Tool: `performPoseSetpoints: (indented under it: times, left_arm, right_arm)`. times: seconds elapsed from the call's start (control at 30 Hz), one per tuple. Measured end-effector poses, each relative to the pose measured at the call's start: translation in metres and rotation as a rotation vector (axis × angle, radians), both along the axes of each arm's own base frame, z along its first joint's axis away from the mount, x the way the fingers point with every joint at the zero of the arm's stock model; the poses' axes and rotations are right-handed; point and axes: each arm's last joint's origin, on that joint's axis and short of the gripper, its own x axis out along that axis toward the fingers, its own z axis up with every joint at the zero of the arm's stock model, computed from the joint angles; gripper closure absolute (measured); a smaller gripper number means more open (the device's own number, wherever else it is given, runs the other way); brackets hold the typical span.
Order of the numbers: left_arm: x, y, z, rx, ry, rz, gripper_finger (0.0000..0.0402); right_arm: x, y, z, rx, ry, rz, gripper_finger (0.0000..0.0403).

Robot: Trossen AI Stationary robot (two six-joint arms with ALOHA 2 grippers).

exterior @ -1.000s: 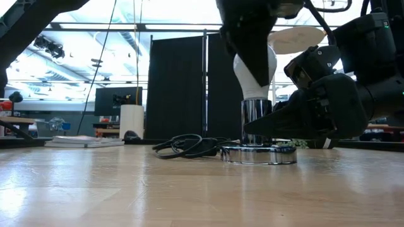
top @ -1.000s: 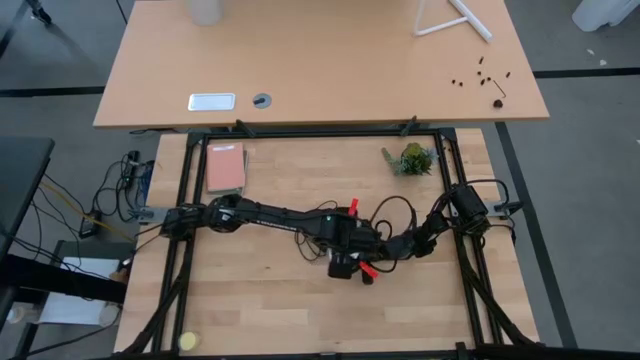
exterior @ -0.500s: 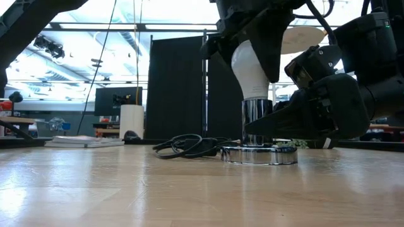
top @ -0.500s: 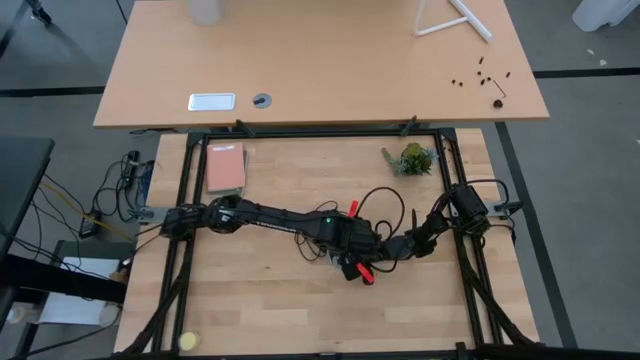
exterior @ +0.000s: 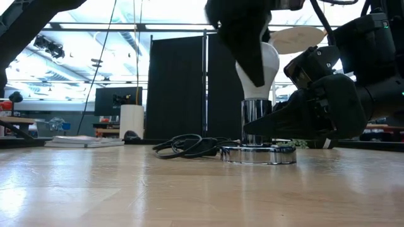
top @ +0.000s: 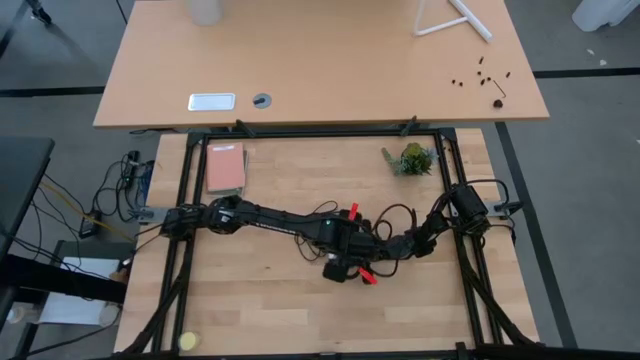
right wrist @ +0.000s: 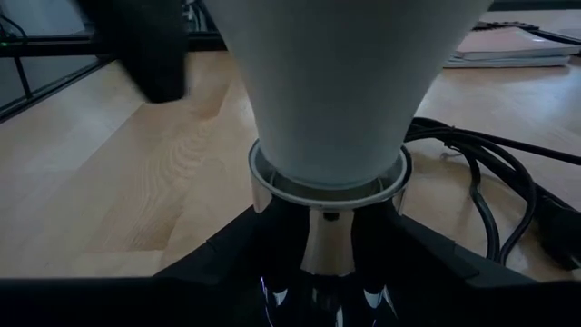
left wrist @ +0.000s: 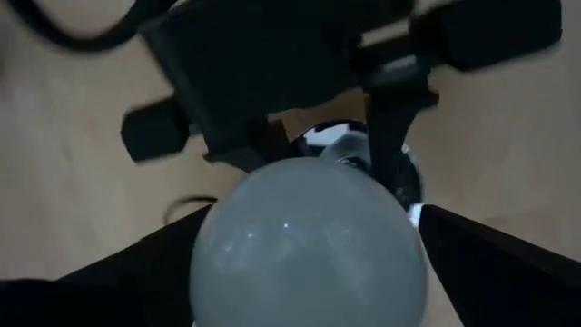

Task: Screw lightbulb
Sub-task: Remove the lightbulb from the lamp

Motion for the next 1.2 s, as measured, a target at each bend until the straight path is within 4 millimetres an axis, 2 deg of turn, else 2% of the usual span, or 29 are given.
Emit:
performPoseSetpoints:
  times: [0.23,0.43,0.67,0.87,1.0,1.2]
  left_arm:
    - [0.0001,0.0011,0.0001,0.137,0.048,-0.290,0.0034]
    - [0.0002,0.0018,0.0001,0.181,0.066,-0.389,0.0075]
    - [-0.0001,0.0021,0.0000,0.155,0.057,-0.316,0.0139]
    - [-0.0002,0.0024,-0.0001,0.122,0.043,-0.224,0.0139]
    - [-0.0002,0.0029,0.0001,0.126,0.033,-0.170,0.0125]
    - [-0.0003,0.0042,0.0001,0.151,0.031,-0.147,0.0125]
  right_arm:
    - [0.0000,0.0000,0.0000,0.000,0.000,0.000,0.0205]
    - [0.0001,0.0000,-0.0001,-0.001,0.001,0.000,0.0205]
    - [0.0001,0.0000,-0.0001,-0.004,0.002,0.001,0.0205]
    - [0.0001,0.0000,-0.0001,-0.004,0.002,0.001,0.0205]
    - [0.0002,-0.0004,-0.0001,-0.006,0.002,0.001,0.0205]
    - [0.0008,-0.0031,-0.0002,-0.012,0.003,-0.010,0.0205]
